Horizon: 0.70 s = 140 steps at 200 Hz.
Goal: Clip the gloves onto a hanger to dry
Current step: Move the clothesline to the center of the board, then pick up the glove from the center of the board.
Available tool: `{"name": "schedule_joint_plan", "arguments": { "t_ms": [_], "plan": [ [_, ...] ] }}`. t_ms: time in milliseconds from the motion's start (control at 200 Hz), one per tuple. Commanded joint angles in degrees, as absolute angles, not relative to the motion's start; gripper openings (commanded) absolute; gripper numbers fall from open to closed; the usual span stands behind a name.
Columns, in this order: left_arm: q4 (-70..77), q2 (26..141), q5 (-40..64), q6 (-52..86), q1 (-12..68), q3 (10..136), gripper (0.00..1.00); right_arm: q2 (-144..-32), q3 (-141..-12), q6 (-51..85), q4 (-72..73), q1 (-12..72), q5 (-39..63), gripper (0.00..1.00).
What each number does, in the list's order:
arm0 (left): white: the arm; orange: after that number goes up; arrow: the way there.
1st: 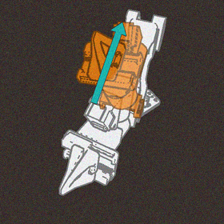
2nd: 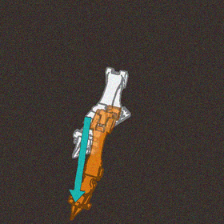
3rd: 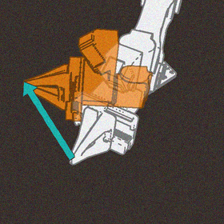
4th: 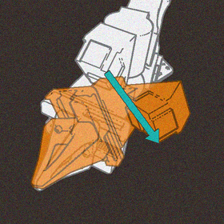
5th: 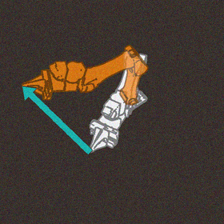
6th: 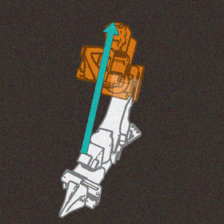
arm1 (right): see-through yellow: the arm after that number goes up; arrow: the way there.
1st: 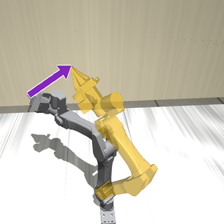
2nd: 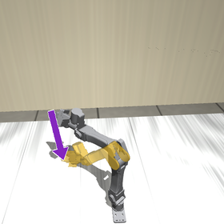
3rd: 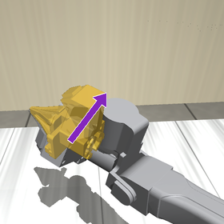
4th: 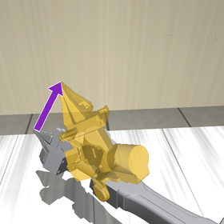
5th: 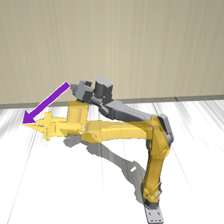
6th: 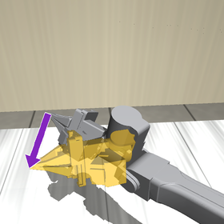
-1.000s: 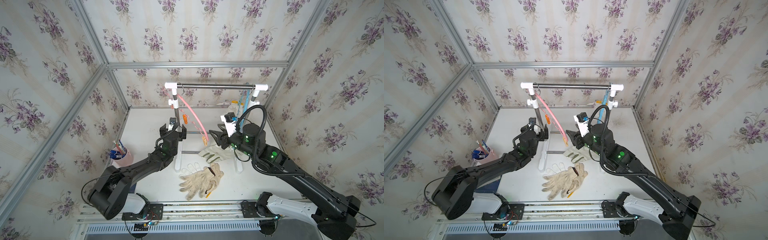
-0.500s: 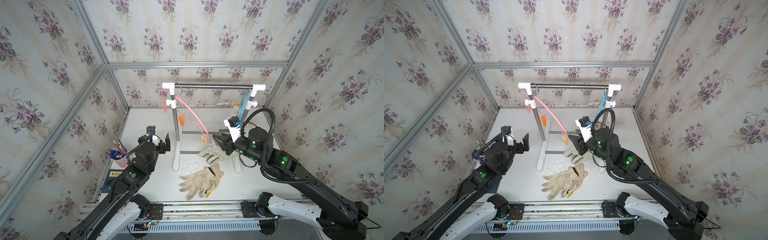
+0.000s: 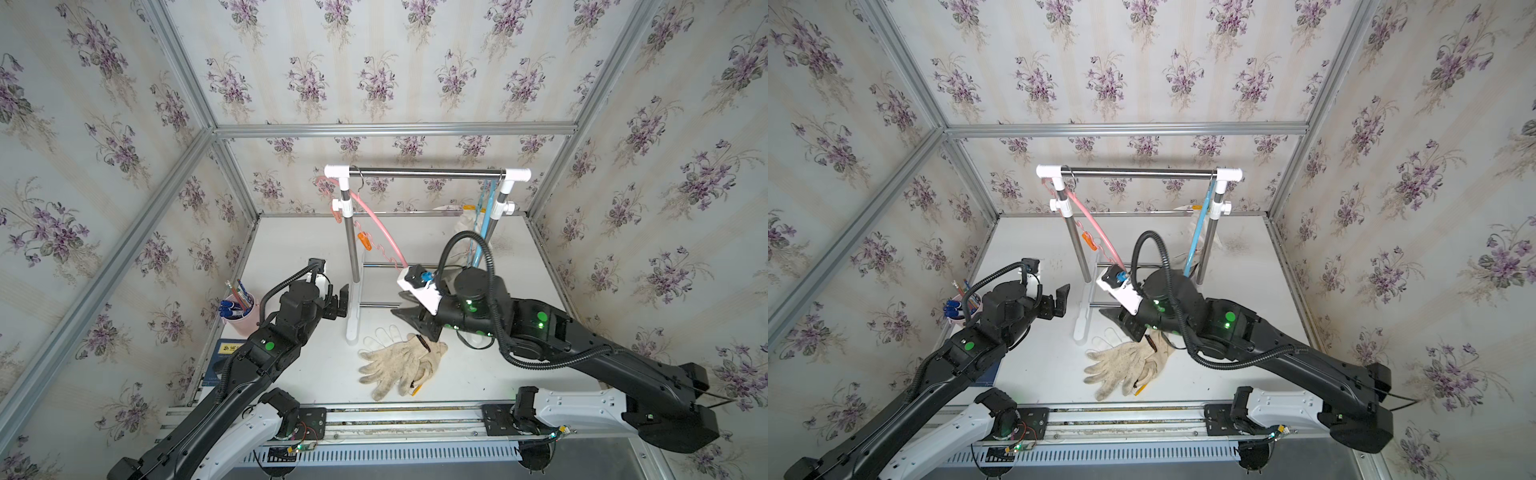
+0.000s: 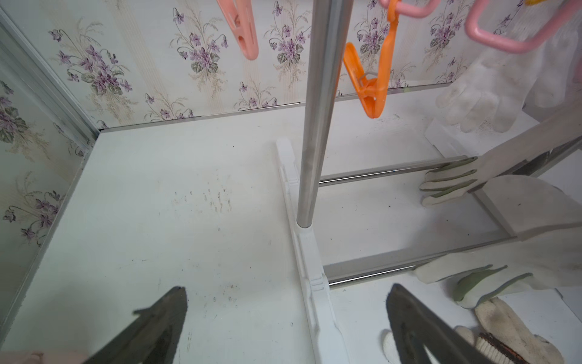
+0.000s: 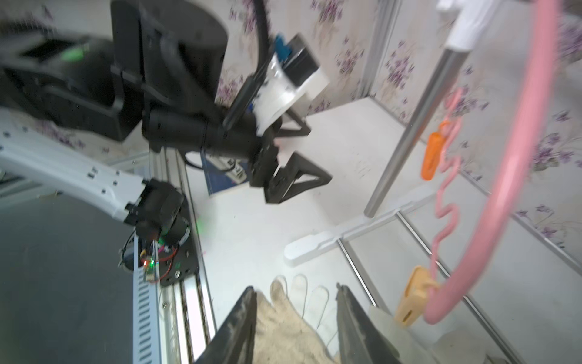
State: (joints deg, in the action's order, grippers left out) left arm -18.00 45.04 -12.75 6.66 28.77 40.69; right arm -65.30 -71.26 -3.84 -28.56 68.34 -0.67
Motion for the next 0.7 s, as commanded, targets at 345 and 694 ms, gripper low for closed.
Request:
{"name": "schedule_joint_plan", "arguments": {
  "t_ms": [345,694],
  "plan": [
    [-20.1,43.5,-11.5,10.6,28.0,39.9,1.00,-61.9,-46.5,12.4,-23.3,74.2,-6.6,0.41],
    [-19.6,43.0,-5.5,12.1,28.0,37.8,1.00,-64.6,-39.4,21.3,-22.2,69.3,-8.3,0.34]
  ]
}}
